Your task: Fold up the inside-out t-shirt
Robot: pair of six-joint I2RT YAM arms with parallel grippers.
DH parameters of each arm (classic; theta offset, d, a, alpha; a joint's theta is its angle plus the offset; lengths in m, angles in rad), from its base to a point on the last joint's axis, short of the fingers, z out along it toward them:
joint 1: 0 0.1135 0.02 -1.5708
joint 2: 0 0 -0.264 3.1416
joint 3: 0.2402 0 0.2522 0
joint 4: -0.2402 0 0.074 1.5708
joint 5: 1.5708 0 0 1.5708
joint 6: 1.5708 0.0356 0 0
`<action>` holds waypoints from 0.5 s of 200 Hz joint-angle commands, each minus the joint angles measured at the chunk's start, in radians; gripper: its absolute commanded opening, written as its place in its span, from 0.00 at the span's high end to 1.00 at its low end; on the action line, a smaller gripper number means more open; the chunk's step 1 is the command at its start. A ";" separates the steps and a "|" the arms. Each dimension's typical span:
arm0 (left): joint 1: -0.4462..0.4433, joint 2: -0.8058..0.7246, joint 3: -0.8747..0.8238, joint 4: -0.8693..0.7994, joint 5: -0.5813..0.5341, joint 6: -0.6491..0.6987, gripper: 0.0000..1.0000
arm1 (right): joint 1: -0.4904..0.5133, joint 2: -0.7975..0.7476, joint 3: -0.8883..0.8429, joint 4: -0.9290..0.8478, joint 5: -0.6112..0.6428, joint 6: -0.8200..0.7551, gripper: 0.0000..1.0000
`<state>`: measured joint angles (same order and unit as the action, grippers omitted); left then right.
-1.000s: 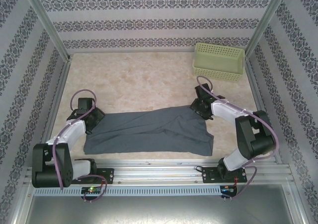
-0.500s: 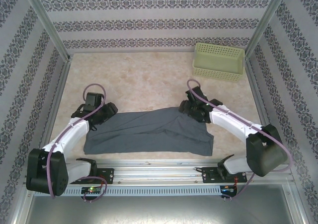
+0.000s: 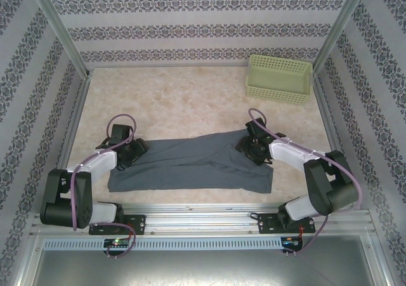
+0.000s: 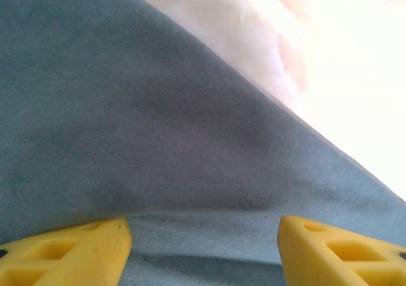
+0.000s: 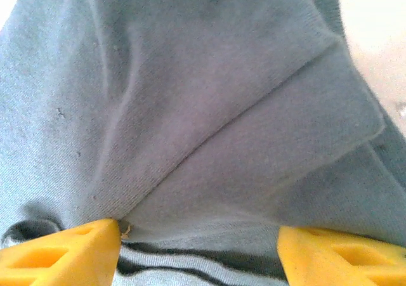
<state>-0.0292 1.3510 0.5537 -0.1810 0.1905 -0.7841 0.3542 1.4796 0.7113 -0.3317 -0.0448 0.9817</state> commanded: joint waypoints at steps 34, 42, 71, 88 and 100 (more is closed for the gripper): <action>0.044 0.218 0.094 0.026 0.020 0.020 0.33 | -0.112 0.200 0.175 -0.035 0.015 -0.114 0.30; 0.045 0.231 0.127 0.010 0.023 0.029 0.33 | -0.120 0.213 0.197 -0.042 0.013 -0.122 0.30; 0.046 0.193 0.214 -0.075 0.003 0.070 0.30 | -0.121 0.168 0.223 -0.057 0.035 -0.170 0.30; 0.046 0.135 0.261 -0.149 -0.017 0.104 0.28 | -0.124 0.109 0.226 -0.089 0.046 -0.226 0.28; 0.046 0.083 0.276 -0.191 -0.031 0.120 0.27 | -0.130 0.074 0.232 -0.125 0.047 -0.273 0.25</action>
<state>0.0029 1.5280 0.7776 -0.2211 0.2138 -0.7338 0.2375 1.6386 0.9215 -0.3664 -0.0437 0.8211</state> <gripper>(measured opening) 0.718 0.728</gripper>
